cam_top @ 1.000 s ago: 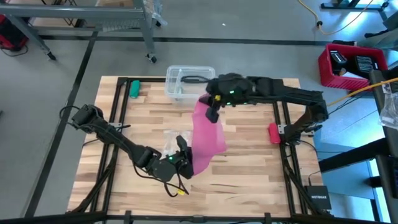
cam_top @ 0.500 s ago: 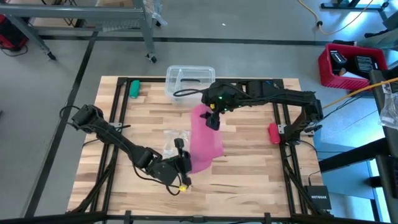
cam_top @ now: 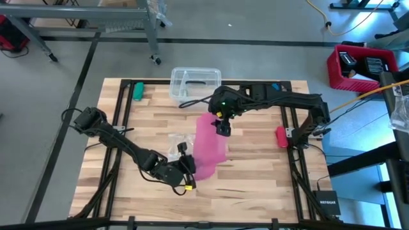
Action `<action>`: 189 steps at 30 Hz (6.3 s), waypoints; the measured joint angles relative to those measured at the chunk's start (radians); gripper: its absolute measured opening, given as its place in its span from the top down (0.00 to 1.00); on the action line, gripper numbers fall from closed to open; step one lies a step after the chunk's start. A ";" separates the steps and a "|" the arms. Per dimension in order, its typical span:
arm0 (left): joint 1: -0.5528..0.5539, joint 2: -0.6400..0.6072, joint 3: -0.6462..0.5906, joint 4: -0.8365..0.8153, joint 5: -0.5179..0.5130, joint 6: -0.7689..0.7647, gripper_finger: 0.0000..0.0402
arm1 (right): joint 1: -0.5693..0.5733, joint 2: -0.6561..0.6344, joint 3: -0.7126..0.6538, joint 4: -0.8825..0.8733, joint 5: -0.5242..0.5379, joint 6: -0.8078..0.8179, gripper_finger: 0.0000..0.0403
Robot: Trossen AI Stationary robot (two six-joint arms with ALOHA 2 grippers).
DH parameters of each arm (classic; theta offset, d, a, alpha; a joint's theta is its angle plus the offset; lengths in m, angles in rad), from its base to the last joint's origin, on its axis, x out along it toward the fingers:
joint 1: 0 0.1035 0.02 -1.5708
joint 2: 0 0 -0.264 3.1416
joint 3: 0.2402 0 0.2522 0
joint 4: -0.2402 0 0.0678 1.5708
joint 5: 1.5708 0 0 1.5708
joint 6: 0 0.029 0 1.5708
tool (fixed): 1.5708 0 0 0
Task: Roll bandage
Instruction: Roll the pink bandage
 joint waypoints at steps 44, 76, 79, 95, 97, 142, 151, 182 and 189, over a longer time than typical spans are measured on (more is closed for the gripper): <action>0.025 -0.009 0.000 0.165 -0.009 0.053 0.96 | 0.542 -0.366 -0.737 0.834 0.292 -0.001 0.33; 0.018 -0.012 0.003 0.173 -0.021 0.054 0.96 | 0.493 -0.290 -0.646 0.792 0.371 -0.121 0.99; 0.018 -0.012 0.003 0.158 -0.006 0.066 0.96 | 0.492 -0.294 -0.566 0.752 0.446 -0.142 0.99; -0.027 -0.009 0.001 0.155 0.035 0.123 0.96 | 0.411 -0.305 -0.440 0.450 0.823 -0.182 0.95; -0.042 -0.009 0.001 0.156 0.080 0.145 0.96 | 0.369 -0.305 -0.440 0.388 0.823 -0.116 0.92; 0.025 -0.294 0.096 0.049 0.139 0.136 0.96 | 0.490 -0.501 -1.131 1.544 0.259 -0.025 0.40; 0.025 -0.294 0.096 0.050 0.139 0.133 0.96 | 0.473 -0.398 -1.108 1.683 0.318 -0.138 0.40; -0.123 -0.293 0.095 0.026 0.429 0.057 0.96 | 0.360 -0.447 -0.987 1.424 0.515 -0.558 0.99; -0.134 -0.293 0.095 0.020 0.461 0.089 0.96 | 0.342 -0.444 -0.987 1.379 0.495 -0.543 0.99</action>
